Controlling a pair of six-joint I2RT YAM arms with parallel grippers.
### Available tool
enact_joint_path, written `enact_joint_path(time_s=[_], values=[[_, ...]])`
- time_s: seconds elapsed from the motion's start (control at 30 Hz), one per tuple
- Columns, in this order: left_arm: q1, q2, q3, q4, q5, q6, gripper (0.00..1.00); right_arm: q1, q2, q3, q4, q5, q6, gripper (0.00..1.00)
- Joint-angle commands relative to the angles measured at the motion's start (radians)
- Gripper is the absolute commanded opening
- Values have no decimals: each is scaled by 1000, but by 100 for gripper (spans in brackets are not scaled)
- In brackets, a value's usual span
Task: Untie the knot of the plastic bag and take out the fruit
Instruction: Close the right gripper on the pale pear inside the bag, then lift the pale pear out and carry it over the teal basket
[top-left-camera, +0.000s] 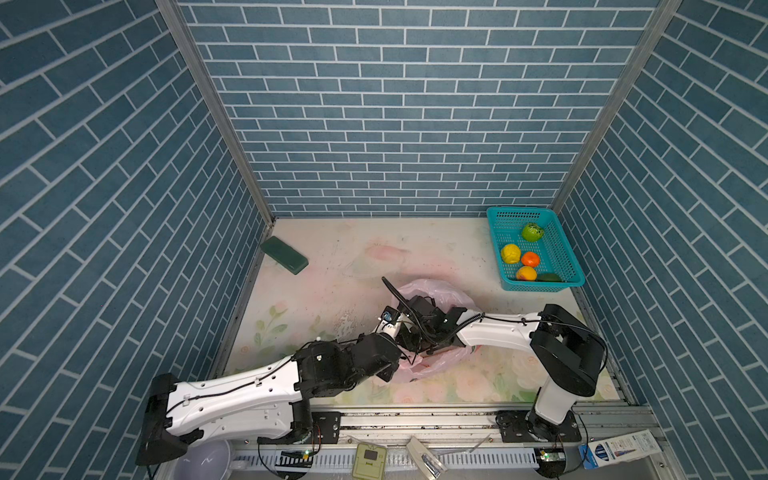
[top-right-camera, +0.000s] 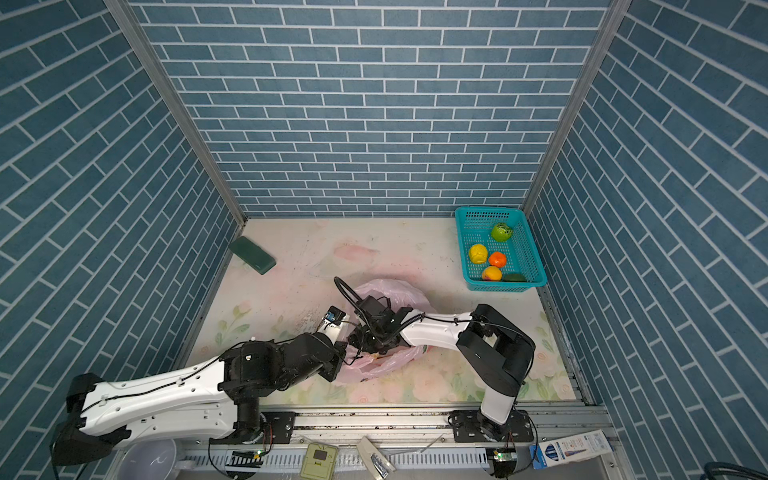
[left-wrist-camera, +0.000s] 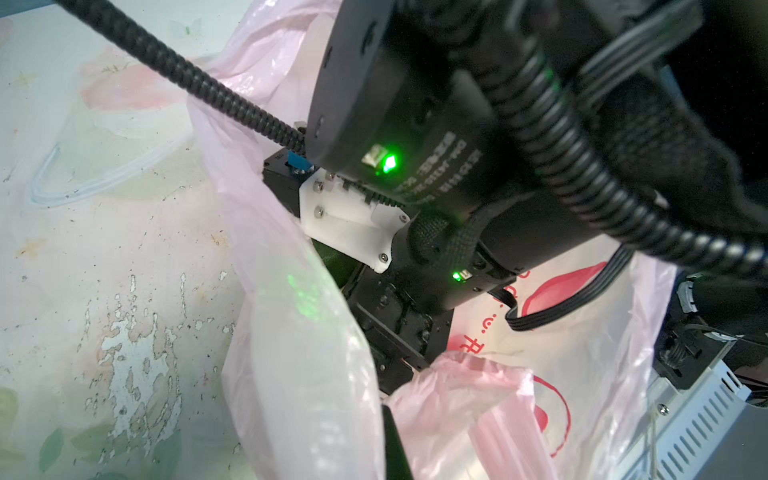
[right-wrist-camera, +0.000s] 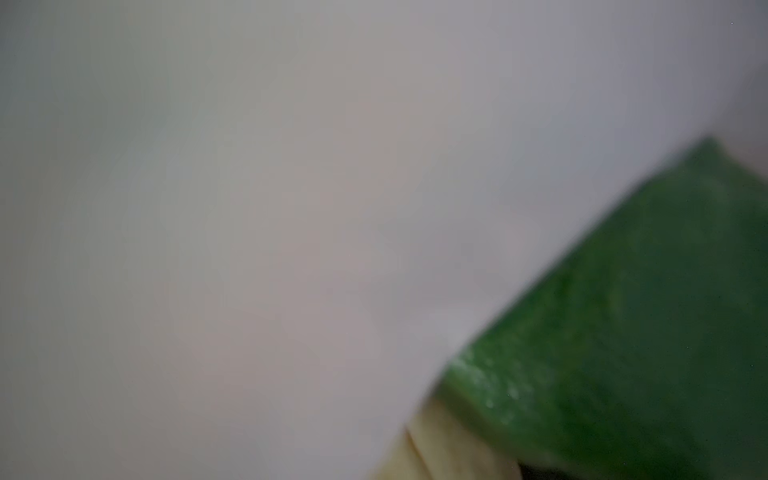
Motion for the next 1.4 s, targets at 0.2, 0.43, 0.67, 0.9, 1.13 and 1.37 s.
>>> enact_joint_path(time_s=[0.2,0.43,0.67,0.9,1.13,1.37], values=[[6,12,-9,11,3,4,0,1,-114,-41,-61,73,27,53],[5,35,-18,46,24,11,0,-32,-269,-83,-77,111,77,48],[5,35,-18,59,20,23,0,-68,-360,-113,-99,126,106,47],[6,26,-20,55,12,24,0,-76,-410,-104,-112,123,108,47],[5,8,-12,41,-21,25,0,-76,-496,-104,-175,88,94,46],[6,15,-1,53,-40,39,0,-78,-549,-6,-302,-14,58,46]])
